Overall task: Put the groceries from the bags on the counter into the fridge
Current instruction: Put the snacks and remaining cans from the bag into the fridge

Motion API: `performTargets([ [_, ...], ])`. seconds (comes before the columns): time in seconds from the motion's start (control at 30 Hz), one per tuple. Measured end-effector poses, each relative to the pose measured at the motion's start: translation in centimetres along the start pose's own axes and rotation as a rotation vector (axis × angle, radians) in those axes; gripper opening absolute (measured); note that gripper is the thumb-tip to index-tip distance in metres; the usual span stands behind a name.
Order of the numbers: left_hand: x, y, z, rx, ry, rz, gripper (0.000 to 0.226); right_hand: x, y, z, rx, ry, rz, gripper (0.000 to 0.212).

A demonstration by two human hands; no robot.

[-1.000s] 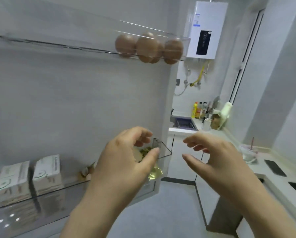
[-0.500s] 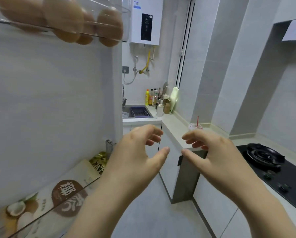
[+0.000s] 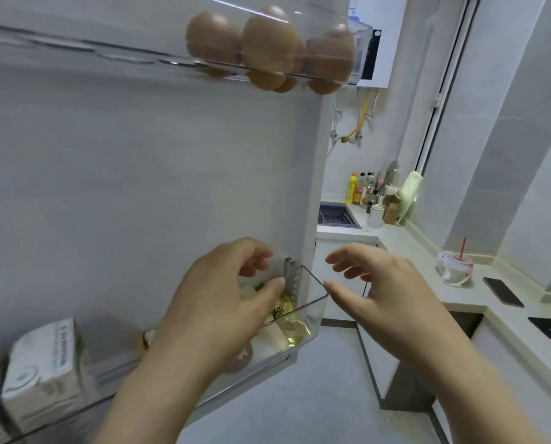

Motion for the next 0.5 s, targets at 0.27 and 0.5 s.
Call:
performTargets([
  [0.27,-2.7,-4.1,-2.8,0.106,-0.124,0.110,0.024,-4.0,5.7,1.8,-0.205,-0.071,0.030,0.023],
  [0.5,-4.0,-5.4,-4.3,0.139,-0.194,0.159,0.024,-4.6,9.9,5.3,-0.409,0.002,-0.092,0.031],
])
Point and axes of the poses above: each hand's wrist, its own z-axis towards the middle knuckle, its own y-axis out of the palm, x = y × z, the point moved 7 cm from there along z, towards the middle knuckle, and after that the axes turned 14 degrees about y, right-handed, at the moved point
